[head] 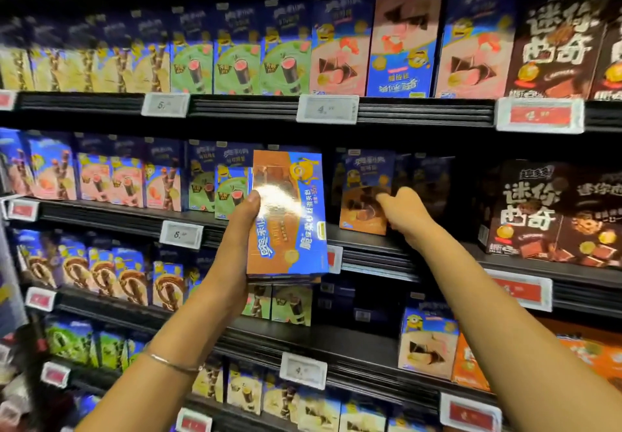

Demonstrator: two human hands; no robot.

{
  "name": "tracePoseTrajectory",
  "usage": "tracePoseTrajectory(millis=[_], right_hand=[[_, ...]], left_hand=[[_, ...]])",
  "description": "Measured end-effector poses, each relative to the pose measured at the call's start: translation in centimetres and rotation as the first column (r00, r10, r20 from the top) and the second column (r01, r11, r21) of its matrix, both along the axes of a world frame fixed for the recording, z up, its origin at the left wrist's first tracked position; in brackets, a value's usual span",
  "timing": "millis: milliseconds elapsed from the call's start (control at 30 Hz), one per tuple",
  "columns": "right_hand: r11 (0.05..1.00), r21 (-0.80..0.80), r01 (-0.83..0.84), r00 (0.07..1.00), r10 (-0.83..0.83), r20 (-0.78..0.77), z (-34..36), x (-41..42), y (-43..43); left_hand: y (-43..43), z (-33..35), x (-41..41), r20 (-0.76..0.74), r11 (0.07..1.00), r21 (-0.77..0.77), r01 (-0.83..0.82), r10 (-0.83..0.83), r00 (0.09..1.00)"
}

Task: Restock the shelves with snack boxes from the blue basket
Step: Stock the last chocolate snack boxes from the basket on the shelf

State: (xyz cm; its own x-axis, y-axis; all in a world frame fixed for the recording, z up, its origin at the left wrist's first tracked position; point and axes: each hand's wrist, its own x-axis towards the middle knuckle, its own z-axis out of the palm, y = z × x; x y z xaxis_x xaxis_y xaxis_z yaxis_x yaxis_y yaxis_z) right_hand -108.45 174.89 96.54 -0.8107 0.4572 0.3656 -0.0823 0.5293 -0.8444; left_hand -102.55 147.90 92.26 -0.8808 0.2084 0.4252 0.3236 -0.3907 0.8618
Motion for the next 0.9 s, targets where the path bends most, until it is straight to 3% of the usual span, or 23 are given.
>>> tracePoseTrajectory(millis=[100,200,267,367,433,667,900], right_hand=[[0.969,0.232,0.081,0.986,-0.112,0.122,-0.1,-2.0,0.0],[0.923,0.382,0.043,0.955,-0.151,0.256,0.4,-3.5,-0.5],[0.921,0.389,0.032,0.945,-0.154,0.289,0.8,-4.3,-0.9],[0.905,0.411,0.109,0.957,-0.207,0.203,1.4,-5.6,-1.6],[0.908,0.374,0.190,0.959,-0.253,0.125,1.5,-6.6,-1.7],[0.922,0.252,0.294,0.945,-0.320,0.066,1.4,-8.6,-1.8],[0.911,0.346,0.225,0.956,-0.275,0.104,1.2,-8.1,-1.8]], left_hand=[[0.3,0.1,0.0,-0.019,1.000,0.009,0.017,-0.017,1.000],[0.6,0.2,0.0,-0.035,0.999,0.012,0.030,-0.030,0.999],[0.7,0.0,-0.2,-0.038,0.999,0.011,0.036,-0.036,0.999],[0.8,-0.5,-0.3,-0.041,0.998,0.007,0.056,-0.056,0.998],[0.7,-0.7,-0.4,-0.032,0.997,0.012,0.071,-0.070,0.997],[0.2,-0.9,-0.6,-0.022,0.998,0.033,0.057,-0.057,0.998],[0.9,-0.2,-0.5,-0.041,0.999,0.005,0.054,-0.054,0.998]])
